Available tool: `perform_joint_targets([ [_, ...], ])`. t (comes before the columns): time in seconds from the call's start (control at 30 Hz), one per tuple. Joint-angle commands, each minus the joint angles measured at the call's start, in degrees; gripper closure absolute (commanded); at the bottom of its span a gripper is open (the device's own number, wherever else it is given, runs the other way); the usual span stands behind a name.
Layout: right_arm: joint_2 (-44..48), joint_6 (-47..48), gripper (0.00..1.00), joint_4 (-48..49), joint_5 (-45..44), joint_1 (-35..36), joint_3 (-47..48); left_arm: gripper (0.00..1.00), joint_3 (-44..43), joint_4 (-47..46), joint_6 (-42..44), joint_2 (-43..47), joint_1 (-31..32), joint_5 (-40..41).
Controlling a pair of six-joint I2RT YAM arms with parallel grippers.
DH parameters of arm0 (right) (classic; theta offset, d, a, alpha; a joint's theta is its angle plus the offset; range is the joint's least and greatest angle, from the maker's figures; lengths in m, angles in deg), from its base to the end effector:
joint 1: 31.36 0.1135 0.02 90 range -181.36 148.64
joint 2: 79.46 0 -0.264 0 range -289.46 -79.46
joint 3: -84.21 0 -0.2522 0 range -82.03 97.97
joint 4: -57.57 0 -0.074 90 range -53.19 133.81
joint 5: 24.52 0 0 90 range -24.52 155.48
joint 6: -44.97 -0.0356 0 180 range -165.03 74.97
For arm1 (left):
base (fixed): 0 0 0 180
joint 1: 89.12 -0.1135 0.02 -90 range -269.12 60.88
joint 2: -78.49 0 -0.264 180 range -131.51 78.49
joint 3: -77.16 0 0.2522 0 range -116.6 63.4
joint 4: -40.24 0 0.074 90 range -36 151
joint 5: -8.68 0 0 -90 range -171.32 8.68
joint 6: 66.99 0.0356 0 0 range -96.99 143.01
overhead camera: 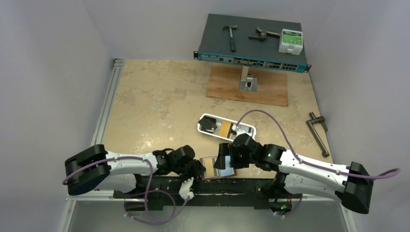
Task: Put the credit cards into the card holder
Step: Close the card holder at the center of the board.
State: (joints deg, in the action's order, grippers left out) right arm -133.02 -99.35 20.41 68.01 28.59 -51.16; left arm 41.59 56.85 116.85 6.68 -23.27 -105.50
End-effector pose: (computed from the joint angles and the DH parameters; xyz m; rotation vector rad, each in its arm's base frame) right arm 0.0929 0.1638 0.2078 -0.1515 2.6079 0.9158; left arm 0.0707 -0.1933 0.1303 2.3935 0.2532 -0.3038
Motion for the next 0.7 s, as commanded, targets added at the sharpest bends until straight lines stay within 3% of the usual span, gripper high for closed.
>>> perform_joint_targets([
  [0.0, -1.2, -2.4, 0.01, -11.9, -8.8, -0.2, 2.1, 0.79, 0.6, 9.3, -2.9, -1.5, 0.6, 0.4],
  [0.4, -14.3, -0.7, 0.01, -14.8, -23.5, -0.1, 7.6, 0.8, -0.1, 10.3, -2.8, -1.2, 0.5, 0.7],
  [0.67, -18.6, -0.9, 0.02, -14.3, -25.3, 1.6, 8.4, 0.8, 0.6, 10.7, -3.2, -0.6, 0.5, 0.8],
])
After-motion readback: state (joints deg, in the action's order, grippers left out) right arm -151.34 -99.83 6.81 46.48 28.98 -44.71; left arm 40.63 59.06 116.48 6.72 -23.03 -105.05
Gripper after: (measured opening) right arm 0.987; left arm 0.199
